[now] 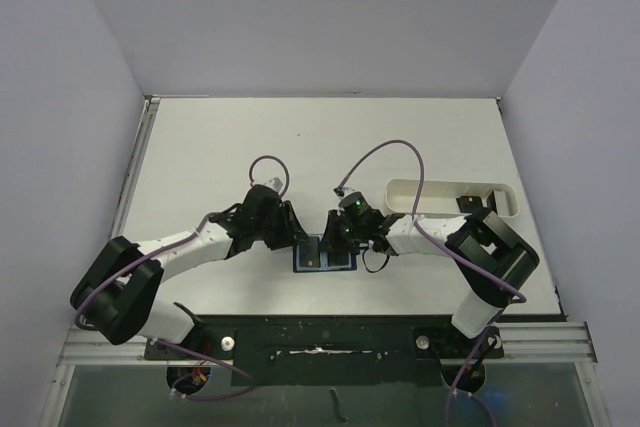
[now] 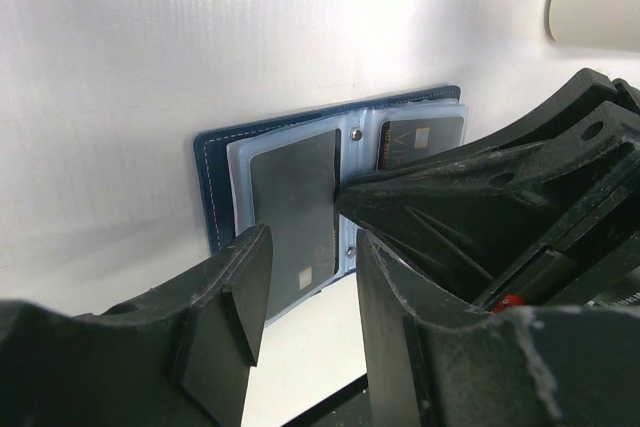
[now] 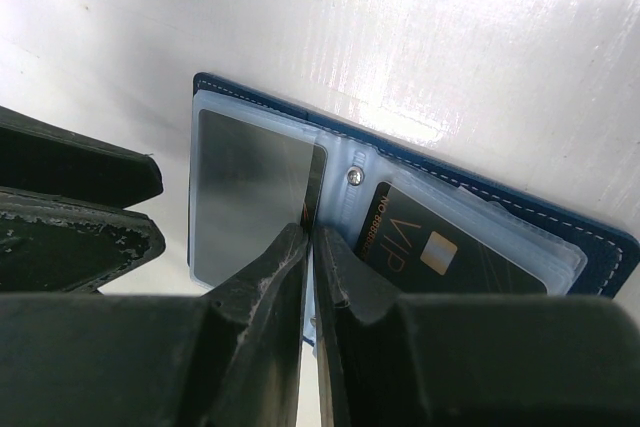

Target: Put the credit cards into the card holder

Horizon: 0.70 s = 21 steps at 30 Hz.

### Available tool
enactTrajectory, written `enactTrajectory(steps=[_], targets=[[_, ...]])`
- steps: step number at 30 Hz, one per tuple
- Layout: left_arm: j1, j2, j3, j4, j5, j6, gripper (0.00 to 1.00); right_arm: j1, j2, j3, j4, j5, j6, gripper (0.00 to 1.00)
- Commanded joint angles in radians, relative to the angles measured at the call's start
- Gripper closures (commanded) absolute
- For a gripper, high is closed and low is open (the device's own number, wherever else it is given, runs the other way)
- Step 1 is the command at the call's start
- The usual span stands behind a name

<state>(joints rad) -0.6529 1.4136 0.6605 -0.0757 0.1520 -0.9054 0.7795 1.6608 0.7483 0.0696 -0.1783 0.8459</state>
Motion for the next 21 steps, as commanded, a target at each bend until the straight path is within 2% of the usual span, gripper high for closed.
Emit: enactTrajectory(steps=[1,21], targets=[[-0.003,-0.033,0.033,0.016,-0.016,0.008,0.62,0.002,0.010,-0.015,-0.018,0.022,-0.007,0.89],[0.002,0.039,0.001,0.079,0.012,-0.006,0.61,0.002,-0.006,-0.020,-0.022,0.027,-0.002,0.89]])
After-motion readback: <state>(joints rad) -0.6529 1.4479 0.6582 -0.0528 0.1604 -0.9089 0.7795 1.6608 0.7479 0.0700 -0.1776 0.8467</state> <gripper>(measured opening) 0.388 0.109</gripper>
